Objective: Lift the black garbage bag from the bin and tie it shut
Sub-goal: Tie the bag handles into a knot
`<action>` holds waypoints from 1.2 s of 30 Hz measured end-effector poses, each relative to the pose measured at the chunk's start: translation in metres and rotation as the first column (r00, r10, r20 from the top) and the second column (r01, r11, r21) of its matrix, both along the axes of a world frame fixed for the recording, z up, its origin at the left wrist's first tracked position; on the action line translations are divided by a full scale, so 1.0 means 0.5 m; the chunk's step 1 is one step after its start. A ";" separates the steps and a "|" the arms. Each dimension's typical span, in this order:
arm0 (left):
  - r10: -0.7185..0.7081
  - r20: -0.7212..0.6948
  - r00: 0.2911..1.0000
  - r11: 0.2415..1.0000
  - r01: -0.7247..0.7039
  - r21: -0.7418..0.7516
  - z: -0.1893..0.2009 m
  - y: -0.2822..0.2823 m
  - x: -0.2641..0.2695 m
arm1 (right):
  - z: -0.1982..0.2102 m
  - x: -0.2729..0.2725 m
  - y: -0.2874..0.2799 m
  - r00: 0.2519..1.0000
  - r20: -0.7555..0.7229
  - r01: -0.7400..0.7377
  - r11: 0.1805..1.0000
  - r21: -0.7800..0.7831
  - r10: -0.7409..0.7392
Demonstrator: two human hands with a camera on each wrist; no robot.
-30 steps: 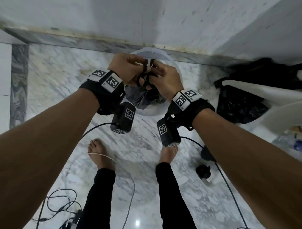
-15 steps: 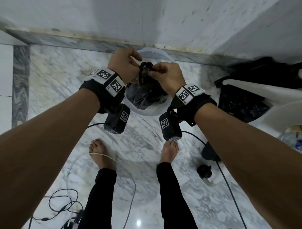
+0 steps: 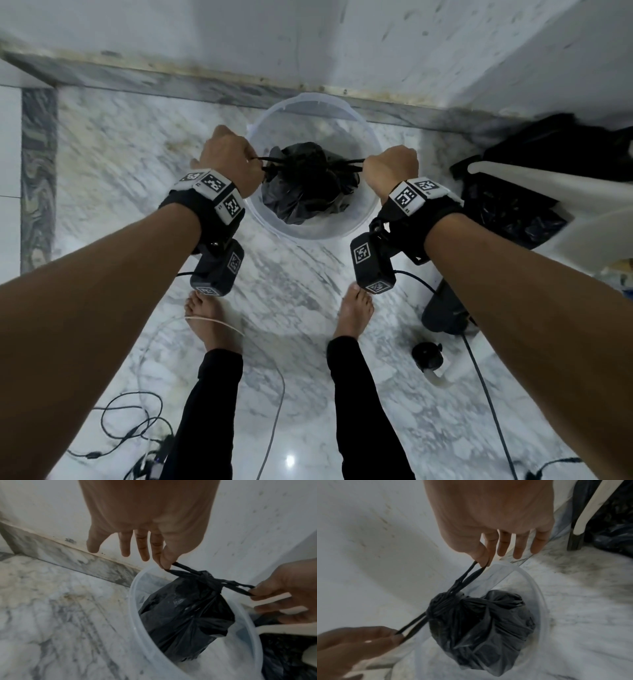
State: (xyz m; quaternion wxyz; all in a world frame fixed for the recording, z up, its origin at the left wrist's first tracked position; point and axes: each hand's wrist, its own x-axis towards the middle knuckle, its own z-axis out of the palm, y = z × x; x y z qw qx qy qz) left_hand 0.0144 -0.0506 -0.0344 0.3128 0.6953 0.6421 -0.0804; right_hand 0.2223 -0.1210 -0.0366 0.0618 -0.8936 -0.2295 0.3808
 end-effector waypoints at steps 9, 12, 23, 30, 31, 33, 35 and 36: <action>-0.075 -0.179 0.981 0.996 0.067 -0.052 -0.032 -0.012 -0.011 | -0.008 0.009 -0.009 0.991 0.107 -0.074 0.994 -0.078 0.083; -0.096 -0.175 0.980 0.994 0.086 -0.064 -0.035 -0.010 -0.014 | -0.012 0.011 -0.023 0.991 0.111 -0.065 0.996 -0.056 0.071; -0.100 -0.184 0.978 0.993 0.086 -0.079 -0.055 -0.026 -0.026 | -0.032 0.009 -0.041 0.982 0.152 -0.107 0.993 -0.052 0.114; -0.094 -0.182 0.979 0.994 0.081 -0.079 -0.058 -0.030 -0.028 | -0.037 0.015 -0.043 0.980 0.139 -0.136 0.988 -0.080 0.146; -0.097 -0.184 0.978 0.993 0.084 -0.081 -0.058 -0.029 -0.028 | -0.039 0.017 -0.044 0.979 0.133 -0.141 0.986 -0.083 0.152; -0.100 -0.185 0.978 0.992 0.084 -0.089 -0.056 -0.030 -0.027 | -0.042 0.018 -0.045 0.978 0.132 -0.150 0.984 -0.095 0.162; -0.102 -0.186 0.977 0.992 0.085 -0.096 -0.056 -0.031 -0.027 | -0.047 0.017 -0.046 0.976 0.145 -0.149 0.984 -0.099 0.163; -0.104 -0.188 0.977 0.991 0.085 -0.105 -0.055 -0.031 -0.026 | -0.046 0.016 -0.046 0.976 0.150 -0.143 0.984 -0.106 0.158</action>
